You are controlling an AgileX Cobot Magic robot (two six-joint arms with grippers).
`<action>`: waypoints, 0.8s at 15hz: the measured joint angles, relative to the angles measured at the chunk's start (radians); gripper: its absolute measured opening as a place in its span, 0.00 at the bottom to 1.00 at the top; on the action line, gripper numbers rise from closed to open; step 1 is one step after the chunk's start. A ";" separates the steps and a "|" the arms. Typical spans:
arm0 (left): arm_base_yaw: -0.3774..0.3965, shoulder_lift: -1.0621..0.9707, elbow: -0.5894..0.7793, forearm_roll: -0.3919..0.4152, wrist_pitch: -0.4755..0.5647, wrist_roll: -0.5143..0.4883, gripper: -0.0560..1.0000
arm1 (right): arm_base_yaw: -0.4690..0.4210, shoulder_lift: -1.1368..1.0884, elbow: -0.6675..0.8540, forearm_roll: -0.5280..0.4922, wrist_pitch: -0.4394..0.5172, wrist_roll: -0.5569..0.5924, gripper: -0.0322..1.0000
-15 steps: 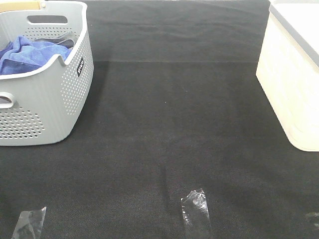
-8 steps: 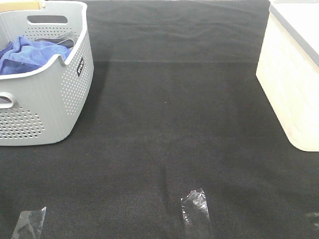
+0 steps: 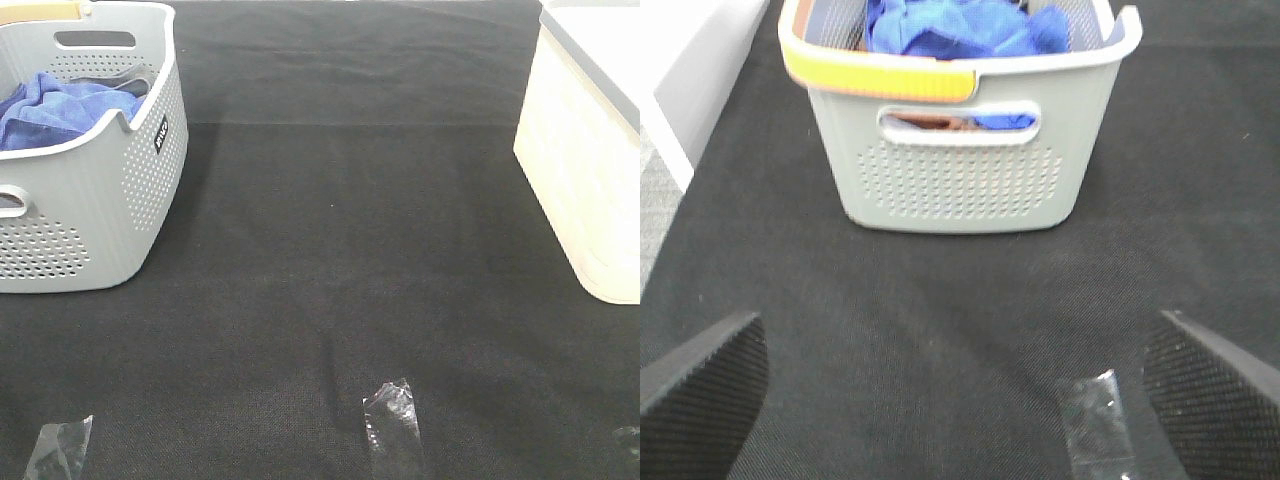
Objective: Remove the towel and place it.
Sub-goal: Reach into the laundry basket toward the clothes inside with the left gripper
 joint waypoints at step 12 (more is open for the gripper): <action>0.000 1.021 -0.743 0.089 0.043 0.465 0.97 | 0.000 0.000 0.000 0.000 0.000 0.000 0.71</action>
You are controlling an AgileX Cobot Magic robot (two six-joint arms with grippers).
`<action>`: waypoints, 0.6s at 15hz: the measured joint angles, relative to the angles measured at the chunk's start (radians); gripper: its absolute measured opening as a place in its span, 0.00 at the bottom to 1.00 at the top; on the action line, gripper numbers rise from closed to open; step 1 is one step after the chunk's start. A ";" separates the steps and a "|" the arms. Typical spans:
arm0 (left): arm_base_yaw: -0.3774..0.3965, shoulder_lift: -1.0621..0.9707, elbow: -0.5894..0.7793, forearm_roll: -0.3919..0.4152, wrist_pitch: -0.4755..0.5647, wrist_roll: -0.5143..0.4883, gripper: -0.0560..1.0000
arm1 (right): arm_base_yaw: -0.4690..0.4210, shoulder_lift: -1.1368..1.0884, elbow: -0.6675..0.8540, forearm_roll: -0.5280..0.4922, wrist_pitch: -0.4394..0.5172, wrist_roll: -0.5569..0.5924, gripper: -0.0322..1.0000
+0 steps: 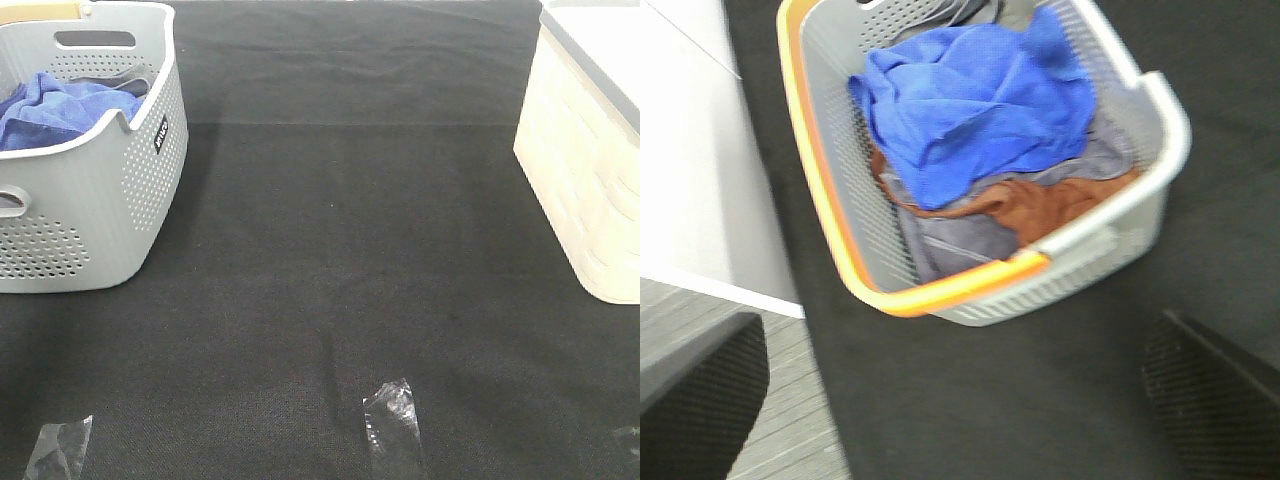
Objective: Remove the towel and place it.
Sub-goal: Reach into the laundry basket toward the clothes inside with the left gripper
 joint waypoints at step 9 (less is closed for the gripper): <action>0.000 0.438 -0.180 0.363 -0.133 0.240 0.97 | 0.000 0.000 0.000 0.000 0.000 0.000 0.71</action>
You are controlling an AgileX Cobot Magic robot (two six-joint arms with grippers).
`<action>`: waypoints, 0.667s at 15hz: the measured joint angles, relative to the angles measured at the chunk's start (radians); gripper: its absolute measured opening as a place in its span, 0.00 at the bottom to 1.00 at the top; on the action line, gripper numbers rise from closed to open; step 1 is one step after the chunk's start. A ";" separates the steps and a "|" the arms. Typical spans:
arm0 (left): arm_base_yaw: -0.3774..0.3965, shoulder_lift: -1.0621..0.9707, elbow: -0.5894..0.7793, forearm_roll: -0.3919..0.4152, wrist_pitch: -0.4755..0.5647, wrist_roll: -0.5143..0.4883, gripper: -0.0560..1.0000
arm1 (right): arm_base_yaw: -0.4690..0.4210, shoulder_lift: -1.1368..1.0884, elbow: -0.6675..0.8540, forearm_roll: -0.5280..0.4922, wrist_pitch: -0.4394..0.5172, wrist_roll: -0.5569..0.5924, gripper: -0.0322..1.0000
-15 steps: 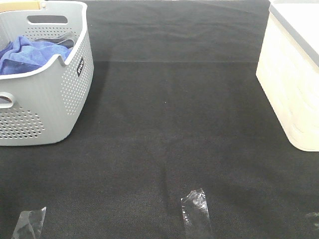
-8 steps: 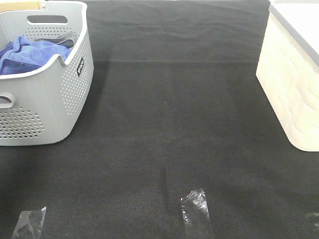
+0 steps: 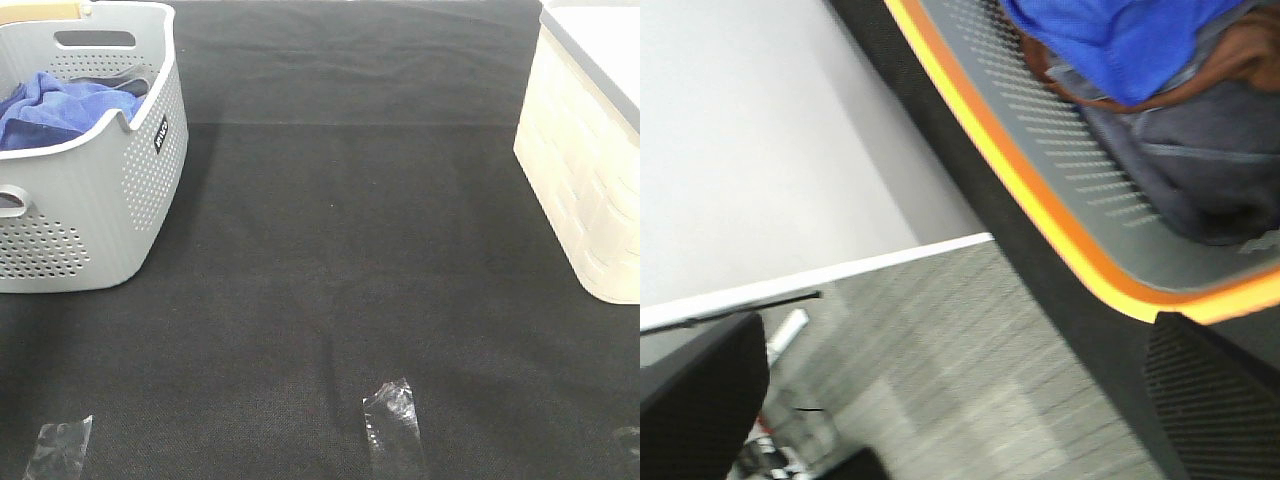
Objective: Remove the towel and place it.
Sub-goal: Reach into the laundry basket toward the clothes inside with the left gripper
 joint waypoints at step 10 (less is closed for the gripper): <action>-0.153 0.598 -0.327 0.012 -0.069 0.104 0.96 | 0.000 0.000 0.000 0.000 0.000 0.000 0.71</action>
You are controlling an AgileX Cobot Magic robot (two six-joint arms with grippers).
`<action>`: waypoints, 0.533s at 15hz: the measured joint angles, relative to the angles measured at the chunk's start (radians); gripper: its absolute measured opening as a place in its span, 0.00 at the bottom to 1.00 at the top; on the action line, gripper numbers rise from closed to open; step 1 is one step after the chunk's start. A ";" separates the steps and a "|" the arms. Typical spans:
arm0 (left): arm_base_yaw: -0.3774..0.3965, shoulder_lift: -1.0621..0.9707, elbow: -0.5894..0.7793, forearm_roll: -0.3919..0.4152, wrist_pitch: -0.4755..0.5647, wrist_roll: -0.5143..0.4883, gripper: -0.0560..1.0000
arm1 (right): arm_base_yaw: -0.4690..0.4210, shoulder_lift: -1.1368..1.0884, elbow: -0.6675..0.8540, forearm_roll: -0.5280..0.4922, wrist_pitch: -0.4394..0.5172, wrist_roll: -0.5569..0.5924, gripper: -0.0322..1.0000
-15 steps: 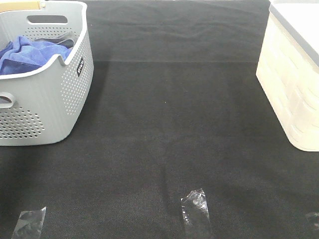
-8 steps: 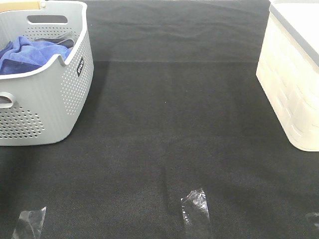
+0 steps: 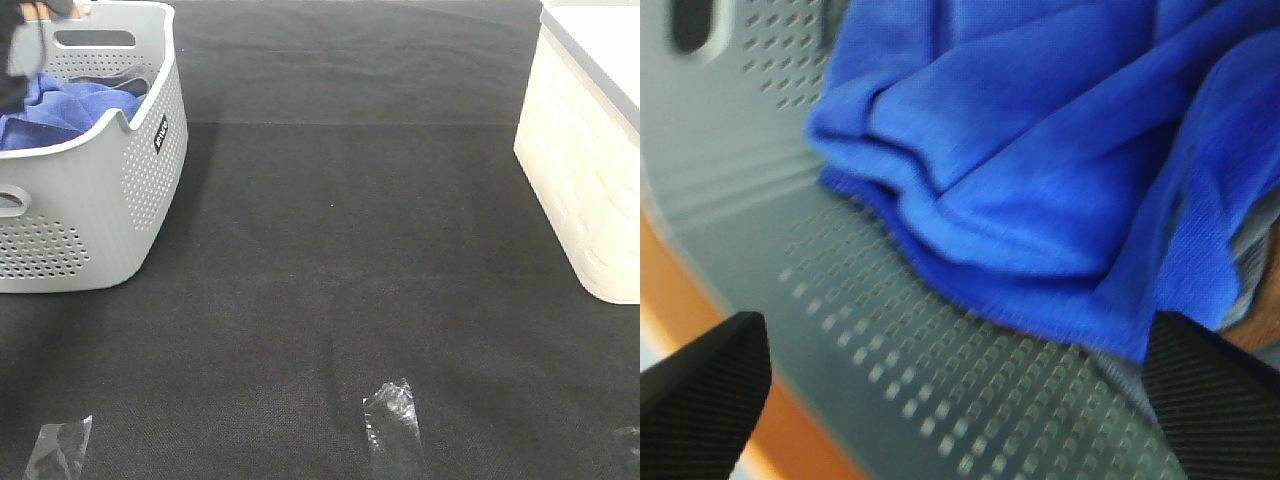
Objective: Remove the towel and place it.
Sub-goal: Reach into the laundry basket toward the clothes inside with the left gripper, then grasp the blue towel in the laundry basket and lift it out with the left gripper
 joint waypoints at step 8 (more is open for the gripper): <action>-0.011 0.112 -0.001 -0.031 -0.005 0.008 0.93 | 0.000 0.000 0.000 0.000 0.000 0.000 0.71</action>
